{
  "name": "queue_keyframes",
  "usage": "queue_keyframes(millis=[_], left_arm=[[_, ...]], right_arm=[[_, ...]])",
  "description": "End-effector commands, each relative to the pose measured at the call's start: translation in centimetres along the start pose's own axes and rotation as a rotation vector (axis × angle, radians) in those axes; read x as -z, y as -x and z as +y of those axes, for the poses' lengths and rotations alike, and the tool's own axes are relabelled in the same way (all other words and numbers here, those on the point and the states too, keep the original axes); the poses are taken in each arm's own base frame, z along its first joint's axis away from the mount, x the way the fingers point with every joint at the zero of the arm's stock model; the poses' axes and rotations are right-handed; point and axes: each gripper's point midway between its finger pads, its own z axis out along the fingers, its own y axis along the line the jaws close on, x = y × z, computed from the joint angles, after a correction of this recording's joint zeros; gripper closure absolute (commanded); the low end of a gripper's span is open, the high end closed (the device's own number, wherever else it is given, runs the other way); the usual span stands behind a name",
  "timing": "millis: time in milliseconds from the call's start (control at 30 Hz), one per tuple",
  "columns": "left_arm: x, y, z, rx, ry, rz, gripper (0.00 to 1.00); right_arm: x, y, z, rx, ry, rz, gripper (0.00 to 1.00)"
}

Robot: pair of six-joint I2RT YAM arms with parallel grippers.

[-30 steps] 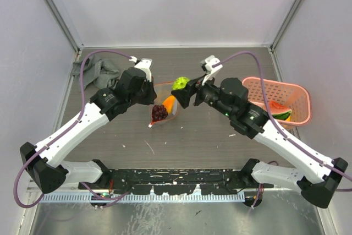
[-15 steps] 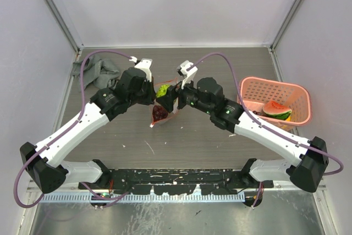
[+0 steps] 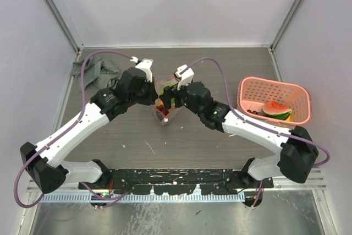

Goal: Place the food in the zip-top bag and seal the zipper
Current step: Place the fake fruit in the zipper food storage bag.

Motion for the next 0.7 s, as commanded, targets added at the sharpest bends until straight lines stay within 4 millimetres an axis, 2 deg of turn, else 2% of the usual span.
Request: queue_keyframes(millis=[0, 333, 533, 667], left_arm=[[0.6, 1.8, -1.1, 0.004, -0.059, -0.068, 1.0], [0.6, 1.8, -1.0, 0.004, -0.055, -0.071, 1.0], [0.7, 1.9, -0.9, 0.006, -0.051, -0.075, 1.0], [0.6, 1.8, -0.8, 0.008, -0.047, -0.072, 1.0]], right_arm=[[-1.0, 3.1, -0.9, -0.034, -0.073, -0.14, 0.39], [-2.5, 2.9, -0.5, -0.071, -0.074, -0.135, 0.18], [-2.0, 3.1, -0.3, -0.084, -0.06, -0.124, 0.1], [-1.1, 3.9, 0.2, -0.087, -0.033, -0.124, 0.05]])
